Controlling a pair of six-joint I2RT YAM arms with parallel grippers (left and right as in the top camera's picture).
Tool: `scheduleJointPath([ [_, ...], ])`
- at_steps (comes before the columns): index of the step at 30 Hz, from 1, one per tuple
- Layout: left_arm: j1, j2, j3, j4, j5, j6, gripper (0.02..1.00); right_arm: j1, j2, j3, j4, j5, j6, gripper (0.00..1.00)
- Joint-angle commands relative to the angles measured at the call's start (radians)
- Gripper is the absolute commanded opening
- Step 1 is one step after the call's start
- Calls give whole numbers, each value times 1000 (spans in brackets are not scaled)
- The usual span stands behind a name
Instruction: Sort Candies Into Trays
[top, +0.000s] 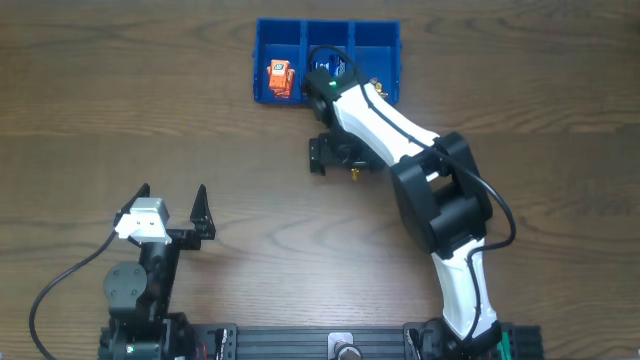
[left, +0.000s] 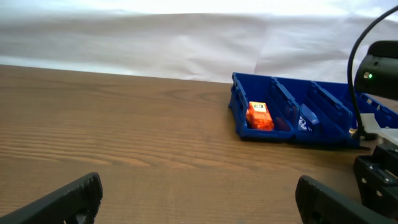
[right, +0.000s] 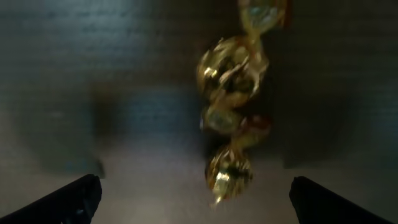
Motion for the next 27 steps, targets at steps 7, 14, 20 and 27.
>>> scheduleJointPath([
  [7,3,-6,-21,-32,21,15,998,-56,-6,-18,27,-35,14,1000],
  [14,3,-6,-21,-32,21,15,998,-55,-6,-39,55,-35,12,816],
  [20,3,-6,-21,-32,21,15,998,-56,-6,-51,64,-34,11,665],
  [27,3,-6,-21,-32,21,15,998,-56,-6,-51,66,-35,11,362],
])
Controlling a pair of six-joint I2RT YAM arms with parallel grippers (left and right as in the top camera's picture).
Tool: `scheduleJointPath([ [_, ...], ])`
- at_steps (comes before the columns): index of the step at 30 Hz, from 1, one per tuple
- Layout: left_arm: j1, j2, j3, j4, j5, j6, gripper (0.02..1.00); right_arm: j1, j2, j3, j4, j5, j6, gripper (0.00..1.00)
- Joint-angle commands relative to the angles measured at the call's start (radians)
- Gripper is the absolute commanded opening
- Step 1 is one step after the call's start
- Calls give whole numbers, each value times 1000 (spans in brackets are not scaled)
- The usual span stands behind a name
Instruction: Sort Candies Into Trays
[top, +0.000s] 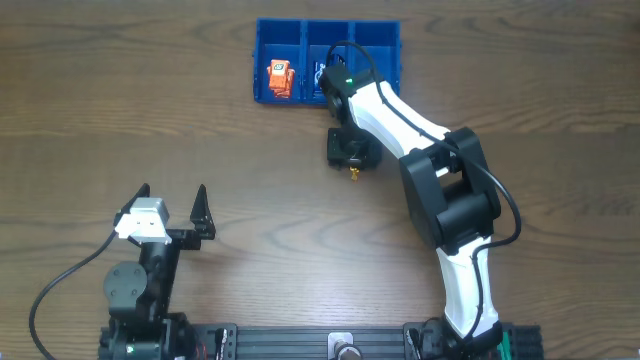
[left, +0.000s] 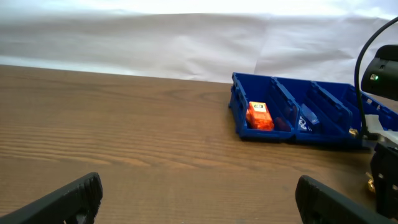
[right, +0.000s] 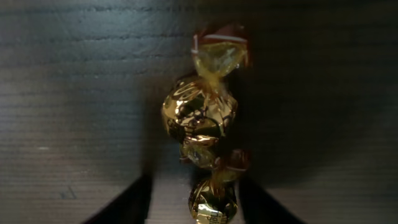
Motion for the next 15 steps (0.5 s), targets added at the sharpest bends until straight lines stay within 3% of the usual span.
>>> scheduleJointPath([
  [1,3,-6,-21,-32,21,14,998,-3,-5,-15,5,20,4,329],
  [6,3,-6,-21,-32,21,15,998,-3,-5,-15,-2,21,3,211],
  [15,3,-6,-21,-32,21,14,998,-3,-5,-15,-10,20,4,126],
])
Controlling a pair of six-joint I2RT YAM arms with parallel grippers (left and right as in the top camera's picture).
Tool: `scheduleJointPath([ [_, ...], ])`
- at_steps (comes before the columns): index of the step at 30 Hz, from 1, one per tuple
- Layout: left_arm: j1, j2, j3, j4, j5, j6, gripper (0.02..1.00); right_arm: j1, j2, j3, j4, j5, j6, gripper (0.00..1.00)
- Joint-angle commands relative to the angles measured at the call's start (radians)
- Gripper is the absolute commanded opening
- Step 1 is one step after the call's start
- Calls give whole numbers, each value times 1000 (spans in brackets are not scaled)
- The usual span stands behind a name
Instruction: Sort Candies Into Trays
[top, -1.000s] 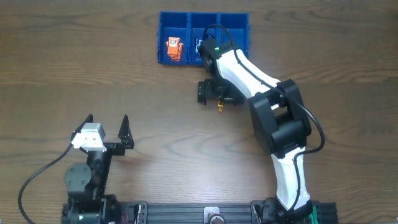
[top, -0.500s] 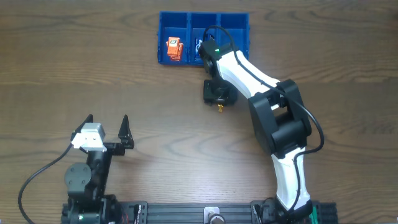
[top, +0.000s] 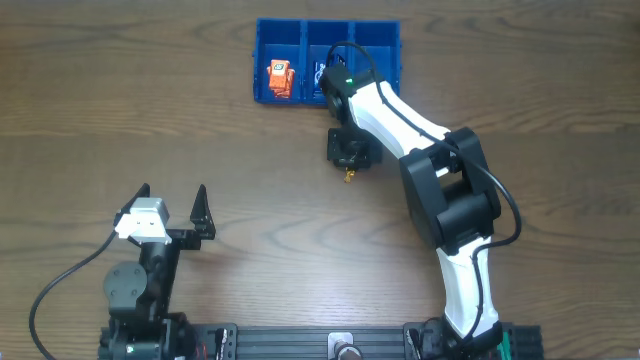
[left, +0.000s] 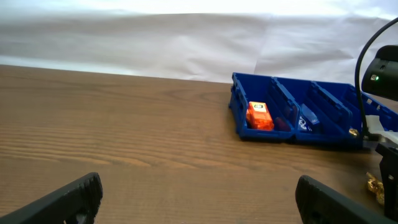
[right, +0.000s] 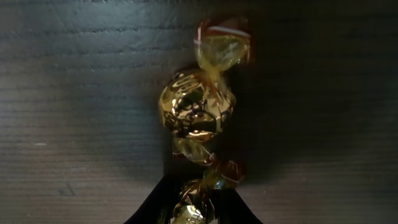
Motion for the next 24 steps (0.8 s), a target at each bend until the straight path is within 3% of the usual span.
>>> scheduleJointPath([
  [1,3,-6,-21,-32,21,15,996,-3,-5,-14,-1,23,5,117],
  [6,3,-6,-21,-32,21,15,998,2,-49,-14,-4,23,-3,42],
  [11,3,-6,-21,-32,21,15,998,11,-251,1,23,46,-79,38],
  [16,3,-6,-21,-32,21,14,998,0,-369,81,177,339,-93,36],
  [19,3,-6,-21,-32,21,15,998,-25,-351,85,351,365,-203,36],
  [24,3,-6,-21,-32,21,14,998,-76,-264,85,494,365,-232,36],
])
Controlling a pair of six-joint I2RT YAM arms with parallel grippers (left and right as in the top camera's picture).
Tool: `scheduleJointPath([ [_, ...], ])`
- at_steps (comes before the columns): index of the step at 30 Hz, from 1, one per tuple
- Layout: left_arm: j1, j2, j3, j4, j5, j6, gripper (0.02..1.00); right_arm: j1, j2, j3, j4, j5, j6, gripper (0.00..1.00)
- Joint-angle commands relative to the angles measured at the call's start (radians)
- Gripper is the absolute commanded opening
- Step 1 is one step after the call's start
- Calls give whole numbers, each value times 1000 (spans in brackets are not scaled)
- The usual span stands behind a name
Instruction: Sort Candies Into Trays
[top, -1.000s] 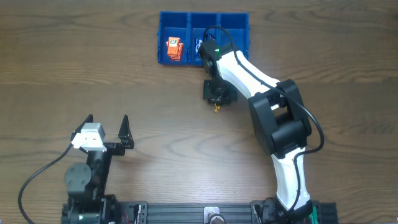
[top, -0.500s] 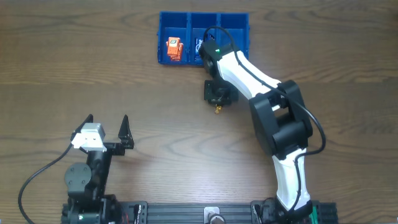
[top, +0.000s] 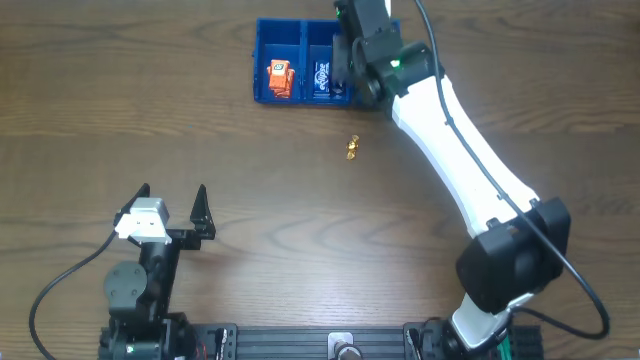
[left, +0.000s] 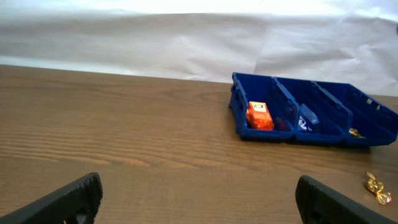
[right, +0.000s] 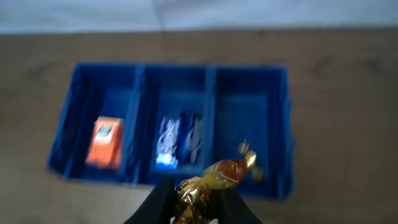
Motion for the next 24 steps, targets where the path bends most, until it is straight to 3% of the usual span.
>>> scheduleJointPath([
  [1,3,-6,-21,-33,21,14,998,-67,121,0,64,57,-64,36],
  [7,3,-6,-21,-33,21,15,998,-93,220,0,56,56,-64,66],
  [8,3,-6,-21,-33,21,15,998,-95,226,0,56,57,-64,154],
  [12,3,-6,-21,-33,21,15,998,-96,229,0,61,56,-64,737],
  [14,3,-6,-21,-33,21,14,996,-96,229,0,63,51,-65,947],
  [15,3,-6,-21,-33,21,15,998,-96,229,0,66,48,-65,1000],
  [20,3,-6,-21,-33,21,15,998,-94,223,13,66,20,-65,1000],
  [24,3,-6,-21,-33,21,15,998,-94,173,66,-79,-30,-36,1000],
])
